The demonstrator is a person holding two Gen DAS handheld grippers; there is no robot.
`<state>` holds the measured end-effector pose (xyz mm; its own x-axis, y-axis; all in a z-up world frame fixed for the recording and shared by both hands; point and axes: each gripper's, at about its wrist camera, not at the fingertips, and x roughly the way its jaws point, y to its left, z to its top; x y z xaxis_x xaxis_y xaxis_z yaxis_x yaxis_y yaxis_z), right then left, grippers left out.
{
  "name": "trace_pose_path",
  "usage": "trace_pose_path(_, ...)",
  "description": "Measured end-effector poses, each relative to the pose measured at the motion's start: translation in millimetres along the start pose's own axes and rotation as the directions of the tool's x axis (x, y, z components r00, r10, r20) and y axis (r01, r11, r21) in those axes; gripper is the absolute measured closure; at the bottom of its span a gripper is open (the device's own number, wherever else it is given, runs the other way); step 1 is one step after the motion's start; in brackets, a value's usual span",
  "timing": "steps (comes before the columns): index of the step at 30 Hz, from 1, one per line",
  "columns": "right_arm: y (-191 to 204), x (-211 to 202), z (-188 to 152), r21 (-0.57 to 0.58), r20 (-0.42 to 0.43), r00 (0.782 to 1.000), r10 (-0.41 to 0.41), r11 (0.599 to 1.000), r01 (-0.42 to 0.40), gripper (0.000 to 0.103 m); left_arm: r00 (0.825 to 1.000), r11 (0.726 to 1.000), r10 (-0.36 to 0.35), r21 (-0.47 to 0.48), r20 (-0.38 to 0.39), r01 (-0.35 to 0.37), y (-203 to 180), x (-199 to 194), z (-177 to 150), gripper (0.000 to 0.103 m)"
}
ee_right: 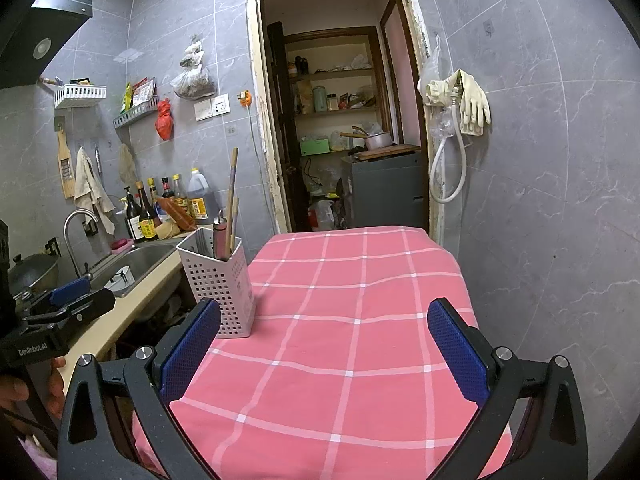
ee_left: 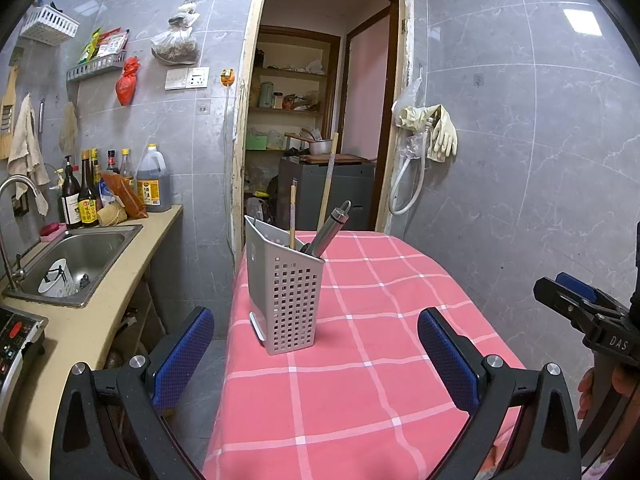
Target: Organize utensils
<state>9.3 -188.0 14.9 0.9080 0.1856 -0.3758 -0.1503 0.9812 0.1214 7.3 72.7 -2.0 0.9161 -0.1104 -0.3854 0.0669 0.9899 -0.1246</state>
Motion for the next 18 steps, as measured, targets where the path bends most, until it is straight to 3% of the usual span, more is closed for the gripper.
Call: trace_pose_path(18,4.0,-1.4,-1.5,0.000,-0.004,1.000,0.000,1.000,0.000,0.002,1.000,1.000,0.000,0.000,-0.002,0.000,0.2,-0.2,0.8,0.001)
